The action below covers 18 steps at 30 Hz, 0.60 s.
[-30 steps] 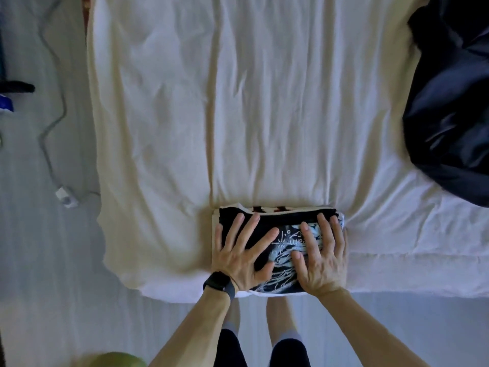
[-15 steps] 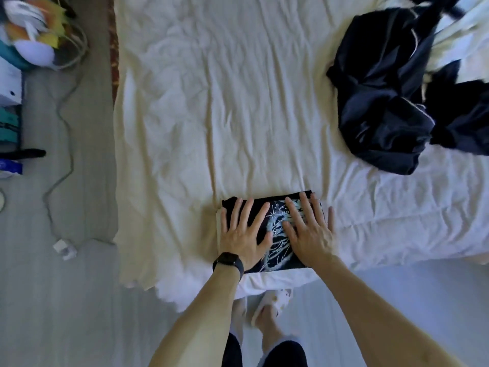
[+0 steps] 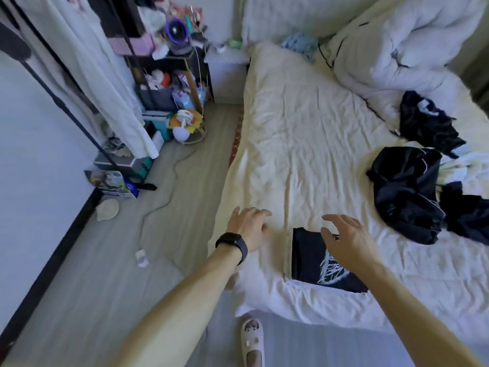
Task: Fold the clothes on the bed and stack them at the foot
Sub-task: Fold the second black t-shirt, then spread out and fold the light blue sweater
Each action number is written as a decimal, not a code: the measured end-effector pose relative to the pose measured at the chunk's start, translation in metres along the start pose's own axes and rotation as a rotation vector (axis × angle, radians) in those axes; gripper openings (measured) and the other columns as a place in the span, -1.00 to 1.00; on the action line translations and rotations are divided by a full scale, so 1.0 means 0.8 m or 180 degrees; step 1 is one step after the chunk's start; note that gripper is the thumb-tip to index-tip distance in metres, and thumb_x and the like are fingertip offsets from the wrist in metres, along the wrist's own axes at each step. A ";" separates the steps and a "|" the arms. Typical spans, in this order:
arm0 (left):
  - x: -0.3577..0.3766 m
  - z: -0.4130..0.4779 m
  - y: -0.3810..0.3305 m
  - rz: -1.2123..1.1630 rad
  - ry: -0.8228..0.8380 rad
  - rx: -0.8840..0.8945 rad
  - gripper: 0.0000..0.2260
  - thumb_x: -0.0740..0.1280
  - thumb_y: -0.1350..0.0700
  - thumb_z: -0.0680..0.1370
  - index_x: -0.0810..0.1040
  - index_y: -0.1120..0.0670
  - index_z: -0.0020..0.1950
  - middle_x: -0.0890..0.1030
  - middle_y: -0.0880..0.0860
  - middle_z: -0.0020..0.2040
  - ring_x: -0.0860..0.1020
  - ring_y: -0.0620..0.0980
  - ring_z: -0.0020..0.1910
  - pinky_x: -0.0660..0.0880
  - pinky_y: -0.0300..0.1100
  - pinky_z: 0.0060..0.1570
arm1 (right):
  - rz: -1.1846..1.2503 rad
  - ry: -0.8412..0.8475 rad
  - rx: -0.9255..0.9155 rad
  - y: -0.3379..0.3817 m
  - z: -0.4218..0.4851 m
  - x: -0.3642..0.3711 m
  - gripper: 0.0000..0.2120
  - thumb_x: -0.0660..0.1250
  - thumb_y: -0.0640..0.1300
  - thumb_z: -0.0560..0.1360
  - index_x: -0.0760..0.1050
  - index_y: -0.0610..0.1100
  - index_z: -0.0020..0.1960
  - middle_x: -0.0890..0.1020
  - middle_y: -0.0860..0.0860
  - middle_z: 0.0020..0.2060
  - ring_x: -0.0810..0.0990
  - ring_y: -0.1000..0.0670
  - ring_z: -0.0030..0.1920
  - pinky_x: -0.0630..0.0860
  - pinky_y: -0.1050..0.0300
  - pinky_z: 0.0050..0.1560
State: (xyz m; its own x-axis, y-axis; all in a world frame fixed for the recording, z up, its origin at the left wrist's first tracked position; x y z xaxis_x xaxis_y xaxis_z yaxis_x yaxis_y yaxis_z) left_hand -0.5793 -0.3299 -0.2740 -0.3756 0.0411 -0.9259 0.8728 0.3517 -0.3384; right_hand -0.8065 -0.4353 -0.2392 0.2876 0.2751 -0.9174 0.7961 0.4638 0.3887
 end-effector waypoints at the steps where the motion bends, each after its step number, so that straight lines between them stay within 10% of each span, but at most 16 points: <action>1: -0.030 -0.013 0.016 -0.0023 -0.0083 -0.0046 -0.62 0.19 0.07 0.63 0.45 -0.08 0.45 0.54 0.00 0.36 0.50 0.06 0.30 0.29 0.01 0.38 | 0.0060 -0.0110 -0.0172 0.032 -0.002 -0.013 -0.67 0.29 -0.02 0.63 0.54 0.00 0.37 0.61 0.03 0.30 0.42 -0.06 0.42 0.44 0.00 0.26; 13: -0.415 -0.100 0.266 0.0779 -0.1267 -0.0356 -0.72 0.21 -0.07 0.61 0.57 -0.16 0.28 0.63 -0.04 0.18 0.60 0.08 0.10 0.41 -0.13 -0.14 | 0.0298 -0.1433 -0.1409 0.431 0.035 -0.130 -0.81 0.35 -0.12 0.60 0.65 -0.02 0.17 0.70 0.05 0.11 0.58 -0.11 0.24 0.59 -0.07 0.08; 18: -0.561 -0.096 0.355 0.1012 -0.1803 -0.0181 -0.73 0.23 -0.07 0.61 0.58 -0.15 0.28 0.62 -0.02 0.20 0.57 0.11 0.13 0.46 -0.07 -0.05 | 0.0293 -0.1795 -0.1441 0.551 0.080 -0.160 -0.79 0.32 -0.10 0.62 0.64 -0.02 0.21 0.68 0.06 0.16 0.55 -0.09 0.27 0.56 -0.13 0.16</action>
State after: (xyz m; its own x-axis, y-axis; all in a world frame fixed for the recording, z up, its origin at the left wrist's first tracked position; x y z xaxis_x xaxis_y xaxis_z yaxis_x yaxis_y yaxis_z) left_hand -0.1869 -0.1766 0.0584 0.1343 -0.3425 -0.9299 0.8906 0.4531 -0.0382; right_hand -0.4586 -0.3202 0.0441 0.6706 -0.0893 -0.7364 0.4922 0.7963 0.3517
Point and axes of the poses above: each hand's wrist, its own z-axis towards the middle knuckle, its own x-axis out of the palm, y = z × x, the point moved 2 cm from there along z, towards the middle knuckle
